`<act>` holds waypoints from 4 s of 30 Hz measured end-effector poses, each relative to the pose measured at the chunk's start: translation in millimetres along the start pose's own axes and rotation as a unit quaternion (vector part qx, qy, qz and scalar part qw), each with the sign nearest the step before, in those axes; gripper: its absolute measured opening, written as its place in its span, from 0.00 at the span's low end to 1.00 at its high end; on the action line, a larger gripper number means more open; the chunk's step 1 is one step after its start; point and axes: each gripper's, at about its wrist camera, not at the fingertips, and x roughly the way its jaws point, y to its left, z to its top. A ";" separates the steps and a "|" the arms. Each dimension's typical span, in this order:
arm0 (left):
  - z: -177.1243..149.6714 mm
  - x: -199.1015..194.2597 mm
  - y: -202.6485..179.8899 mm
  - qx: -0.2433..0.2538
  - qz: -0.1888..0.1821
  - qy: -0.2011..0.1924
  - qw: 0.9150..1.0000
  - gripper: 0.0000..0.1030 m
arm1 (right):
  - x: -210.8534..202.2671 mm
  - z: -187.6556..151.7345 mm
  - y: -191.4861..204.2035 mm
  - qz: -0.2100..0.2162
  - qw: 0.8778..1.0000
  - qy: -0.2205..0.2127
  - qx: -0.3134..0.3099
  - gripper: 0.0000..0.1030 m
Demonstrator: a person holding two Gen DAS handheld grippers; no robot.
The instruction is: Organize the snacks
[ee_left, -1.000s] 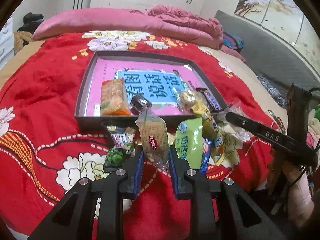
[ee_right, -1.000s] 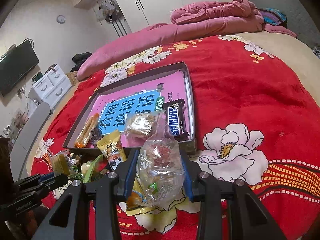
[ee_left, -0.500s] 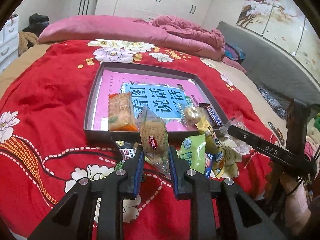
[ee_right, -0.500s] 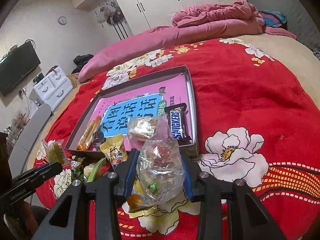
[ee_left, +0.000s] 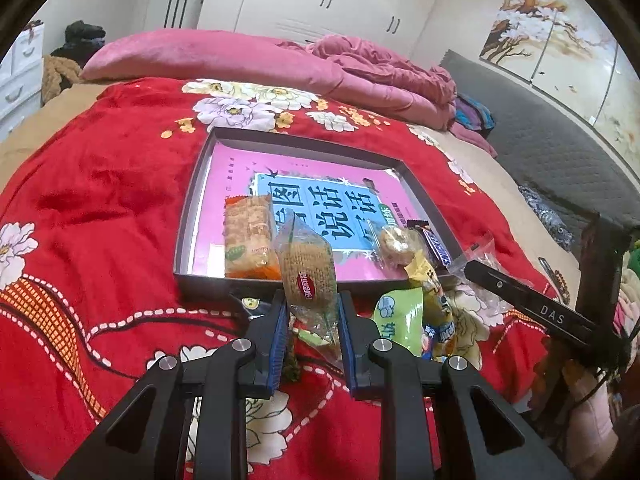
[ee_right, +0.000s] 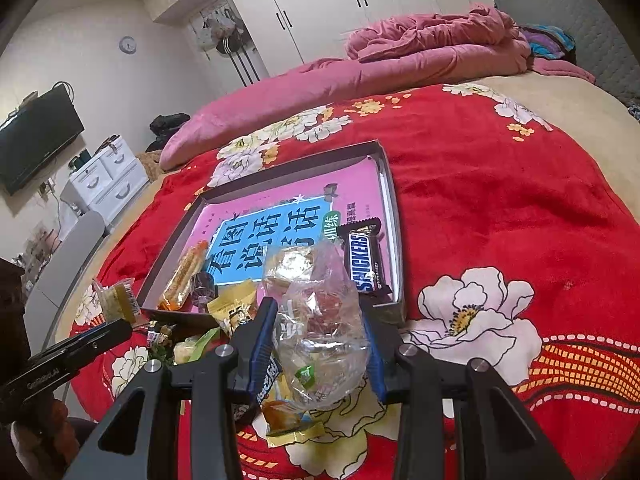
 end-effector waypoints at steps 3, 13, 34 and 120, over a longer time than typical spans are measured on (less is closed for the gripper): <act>2.4 3.7 0.1 -0.003 -0.001 0.001 1.000 0.24 | 0.0 0.5 -0.5 0.000 1.000 -0.001 0.002 0.39; 10.9 18.8 0.0 -0.005 0.006 0.002 1.000 0.24 | 2.4 4.4 -7.5 0.003 1.000 -0.005 0.014 0.39; 24.3 47.8 11.1 -0.016 0.022 0.022 0.999 0.24 | 9.3 10.9 -5.6 0.002 1.000 -0.011 0.008 0.39; 33.8 74.4 25.8 -0.046 0.029 0.038 0.998 0.24 | 38.3 30.5 -13.5 -0.029 0.999 -0.016 -0.002 0.45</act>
